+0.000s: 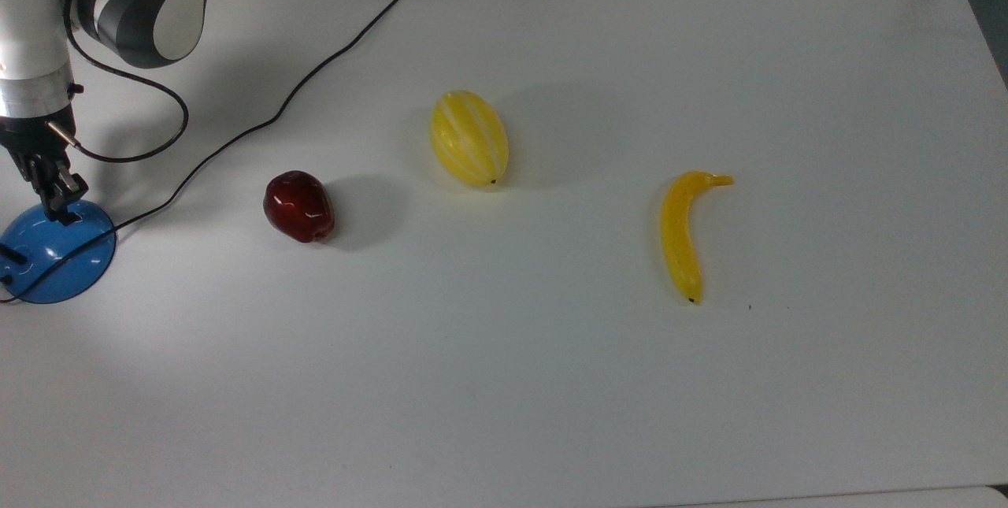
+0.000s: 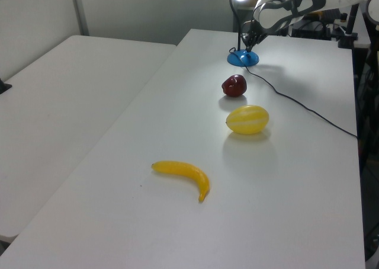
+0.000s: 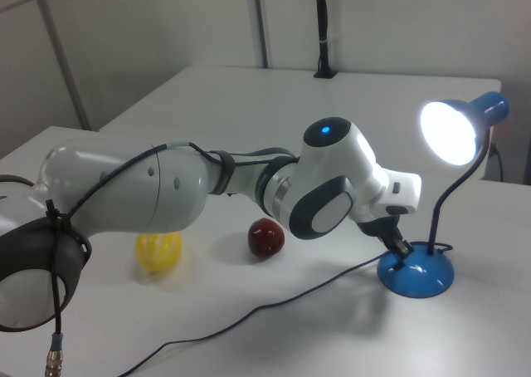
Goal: Turn off lamp
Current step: 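Lower the gripper onto the switch on the lamp base and press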
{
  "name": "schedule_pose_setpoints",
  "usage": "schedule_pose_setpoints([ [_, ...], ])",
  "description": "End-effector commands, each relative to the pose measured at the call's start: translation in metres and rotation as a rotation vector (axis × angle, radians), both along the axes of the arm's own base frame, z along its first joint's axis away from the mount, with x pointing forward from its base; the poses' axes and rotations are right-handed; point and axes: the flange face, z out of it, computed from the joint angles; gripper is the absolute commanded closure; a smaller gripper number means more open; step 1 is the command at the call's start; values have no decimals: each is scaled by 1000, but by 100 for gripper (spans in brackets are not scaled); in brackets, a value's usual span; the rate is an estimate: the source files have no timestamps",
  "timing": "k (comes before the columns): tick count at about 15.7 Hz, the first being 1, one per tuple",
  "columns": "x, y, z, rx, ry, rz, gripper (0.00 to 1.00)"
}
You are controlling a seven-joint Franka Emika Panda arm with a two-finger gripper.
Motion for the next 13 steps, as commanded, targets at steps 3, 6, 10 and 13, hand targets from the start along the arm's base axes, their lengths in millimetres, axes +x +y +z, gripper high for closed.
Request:
schedule_pose_setpoints([
  [3,-1,5,-9,-18,13,23,97],
  [6,-4,8,-18,-21,38,38,97],
  [10,-9,13,-33,-25,78,75,98],
  [13,-11,15,-38,-22,93,88,99],
])
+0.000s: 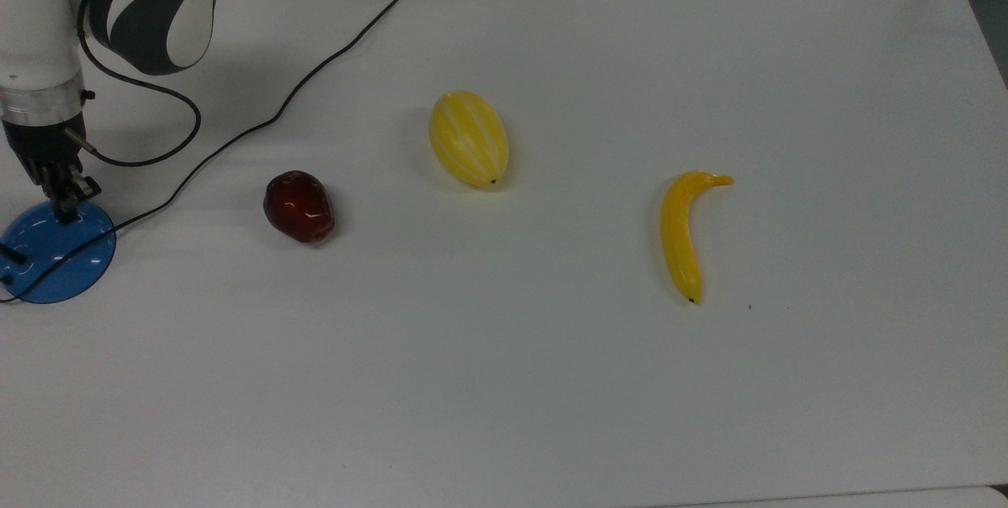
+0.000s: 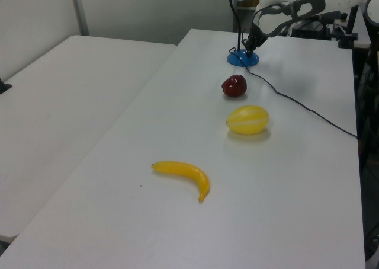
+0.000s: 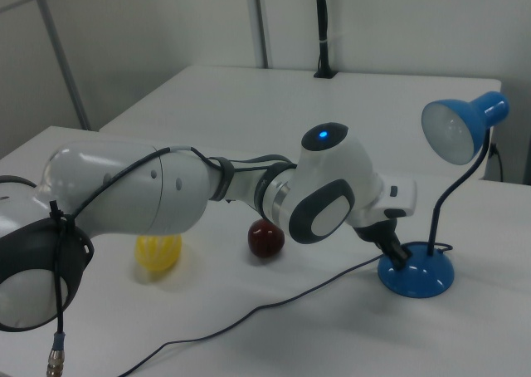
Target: Turn off lamp
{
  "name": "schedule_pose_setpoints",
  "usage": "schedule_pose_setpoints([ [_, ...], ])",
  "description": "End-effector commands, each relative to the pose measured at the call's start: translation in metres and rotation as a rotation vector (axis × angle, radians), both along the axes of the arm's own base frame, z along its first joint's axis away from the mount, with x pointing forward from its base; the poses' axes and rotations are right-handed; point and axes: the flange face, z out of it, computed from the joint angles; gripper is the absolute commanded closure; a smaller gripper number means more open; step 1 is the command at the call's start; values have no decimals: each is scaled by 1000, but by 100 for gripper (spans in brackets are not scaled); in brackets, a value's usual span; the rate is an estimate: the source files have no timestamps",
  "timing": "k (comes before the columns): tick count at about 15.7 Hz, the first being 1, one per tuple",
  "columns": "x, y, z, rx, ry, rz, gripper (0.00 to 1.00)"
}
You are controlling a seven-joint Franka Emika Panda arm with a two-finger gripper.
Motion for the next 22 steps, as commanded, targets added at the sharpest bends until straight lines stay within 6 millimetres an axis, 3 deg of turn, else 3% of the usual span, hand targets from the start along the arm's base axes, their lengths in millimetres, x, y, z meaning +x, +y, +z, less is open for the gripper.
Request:
schedule_pose_setpoints([
  [1,-13,12,-31,15,61,40,100],
  [16,-18,14,-37,18,89,64,100],
  [19,-20,16,-28,32,108,56,100],
  [22,-20,27,-6,45,133,66,100],
])
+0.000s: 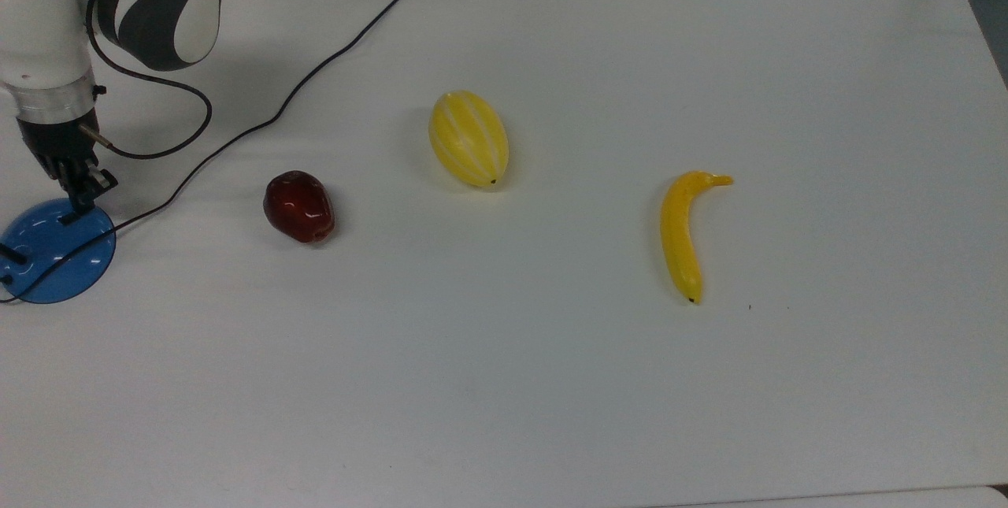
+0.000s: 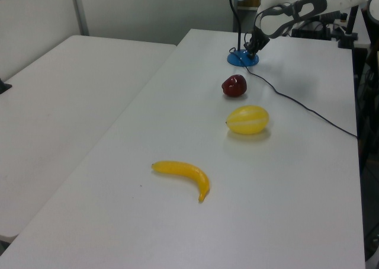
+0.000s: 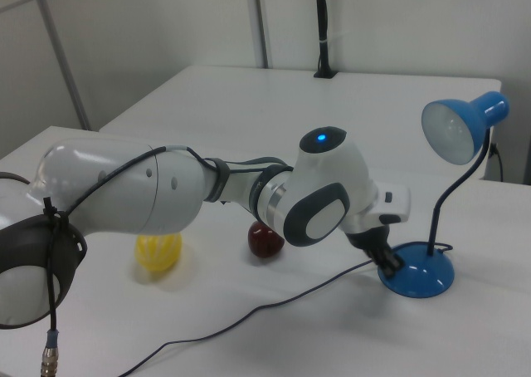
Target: Turn off lamp
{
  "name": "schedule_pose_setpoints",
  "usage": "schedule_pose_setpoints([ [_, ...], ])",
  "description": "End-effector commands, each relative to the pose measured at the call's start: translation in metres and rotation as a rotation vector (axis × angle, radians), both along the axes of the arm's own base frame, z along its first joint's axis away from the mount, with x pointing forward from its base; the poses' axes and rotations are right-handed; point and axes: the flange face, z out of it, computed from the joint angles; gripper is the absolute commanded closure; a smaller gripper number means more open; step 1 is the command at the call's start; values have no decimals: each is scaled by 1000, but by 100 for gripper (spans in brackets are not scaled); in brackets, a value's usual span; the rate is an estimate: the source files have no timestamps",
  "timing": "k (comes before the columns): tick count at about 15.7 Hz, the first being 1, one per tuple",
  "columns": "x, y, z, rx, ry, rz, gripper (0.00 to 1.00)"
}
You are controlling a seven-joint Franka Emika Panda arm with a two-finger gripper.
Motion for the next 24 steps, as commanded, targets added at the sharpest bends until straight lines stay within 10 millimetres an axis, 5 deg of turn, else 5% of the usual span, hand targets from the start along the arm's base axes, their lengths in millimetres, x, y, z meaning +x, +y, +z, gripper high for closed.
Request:
schedule_pose_setpoints([
  [1,-10,29,10,36,84,36,100],
  [6,-24,92,74,56,126,110,97],
  [11,-56,192,159,99,272,266,89],
  [13,-73,225,177,111,320,323,85],
  [16,-94,258,198,123,353,382,63],
  [19,-106,273,217,131,362,403,6],
  [24,-108,275,218,137,375,405,0],
])
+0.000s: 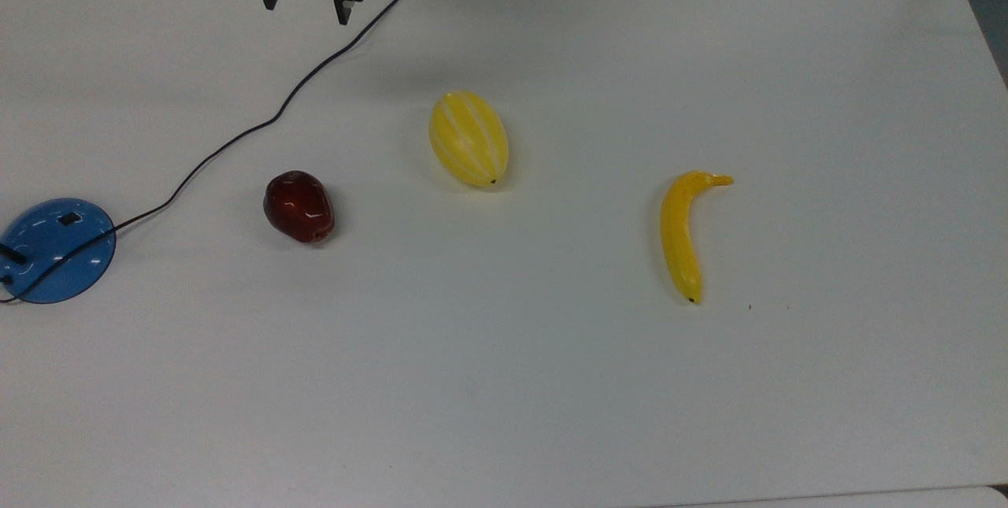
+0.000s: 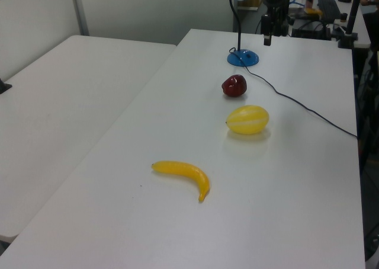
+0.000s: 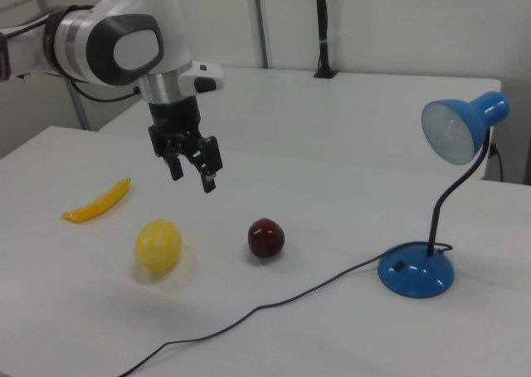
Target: Turn off lamp
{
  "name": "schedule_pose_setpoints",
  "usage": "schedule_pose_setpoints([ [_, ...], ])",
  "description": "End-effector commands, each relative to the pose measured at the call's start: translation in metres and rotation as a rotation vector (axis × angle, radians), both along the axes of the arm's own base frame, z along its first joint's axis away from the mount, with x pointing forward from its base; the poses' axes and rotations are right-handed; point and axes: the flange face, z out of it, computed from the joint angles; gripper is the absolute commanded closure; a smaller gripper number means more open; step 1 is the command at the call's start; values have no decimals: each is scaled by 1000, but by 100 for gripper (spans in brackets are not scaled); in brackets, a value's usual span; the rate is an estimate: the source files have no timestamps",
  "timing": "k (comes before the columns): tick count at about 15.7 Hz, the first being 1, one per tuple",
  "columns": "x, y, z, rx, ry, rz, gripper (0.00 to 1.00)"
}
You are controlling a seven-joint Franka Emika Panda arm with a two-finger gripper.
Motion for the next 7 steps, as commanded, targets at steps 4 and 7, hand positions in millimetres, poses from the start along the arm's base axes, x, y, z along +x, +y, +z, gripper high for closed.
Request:
schedule_pose_setpoints([
  [4,-16,-5,-5,11,66,17,0],
  [7,-21,-6,-5,12,102,7,0],
])
